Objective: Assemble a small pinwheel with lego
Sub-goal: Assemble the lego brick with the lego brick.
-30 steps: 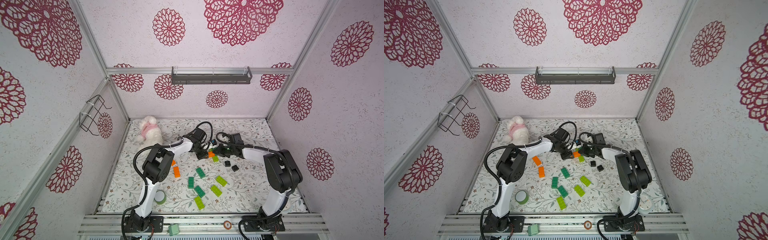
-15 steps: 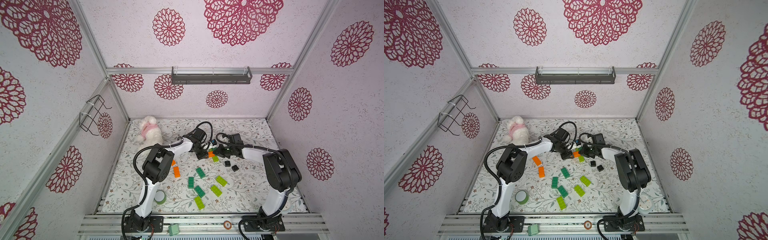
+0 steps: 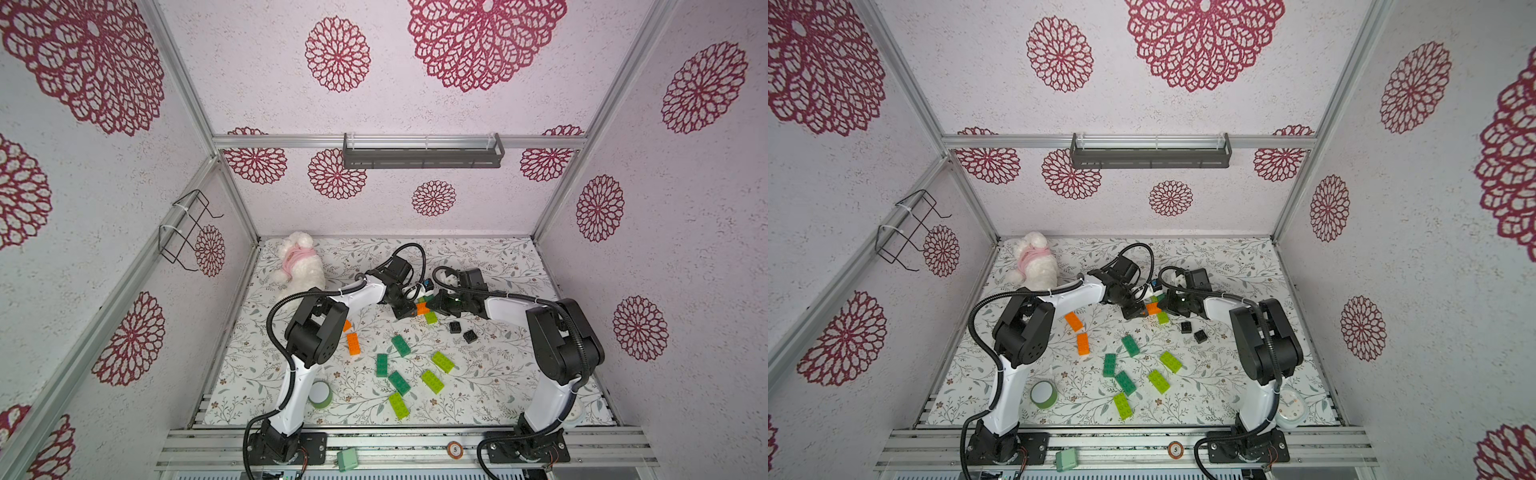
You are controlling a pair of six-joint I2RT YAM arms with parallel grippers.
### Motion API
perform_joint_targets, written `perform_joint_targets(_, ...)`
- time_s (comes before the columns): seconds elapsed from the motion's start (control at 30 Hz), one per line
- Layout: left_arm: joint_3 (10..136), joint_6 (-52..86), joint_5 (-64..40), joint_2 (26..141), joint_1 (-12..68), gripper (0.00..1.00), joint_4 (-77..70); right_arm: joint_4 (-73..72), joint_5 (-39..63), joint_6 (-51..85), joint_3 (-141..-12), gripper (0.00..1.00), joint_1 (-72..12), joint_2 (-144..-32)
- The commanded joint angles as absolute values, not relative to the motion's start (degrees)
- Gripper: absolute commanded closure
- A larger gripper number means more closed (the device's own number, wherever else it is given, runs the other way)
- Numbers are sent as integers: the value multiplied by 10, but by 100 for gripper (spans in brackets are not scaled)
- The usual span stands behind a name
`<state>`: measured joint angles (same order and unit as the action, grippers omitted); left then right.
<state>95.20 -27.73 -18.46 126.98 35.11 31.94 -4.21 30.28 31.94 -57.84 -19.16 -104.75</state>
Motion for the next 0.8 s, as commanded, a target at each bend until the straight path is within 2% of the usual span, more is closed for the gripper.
perform_joint_targets(0.0, 965, -278, -182, 1253, 353, 61, 304, 17, 258, 307, -536, 94, -180, -1054)
perform_joint_targets(0.37, 968, -272, -171, 1254, 353, 58, 295, -4, 267, 316, -510, 95, -178, -1053)
perform_joint_targets(0.77, 934, -248, -164, 1210, 348, 53, 272, 18, 305, 311, -586, 93, -178, -1051)
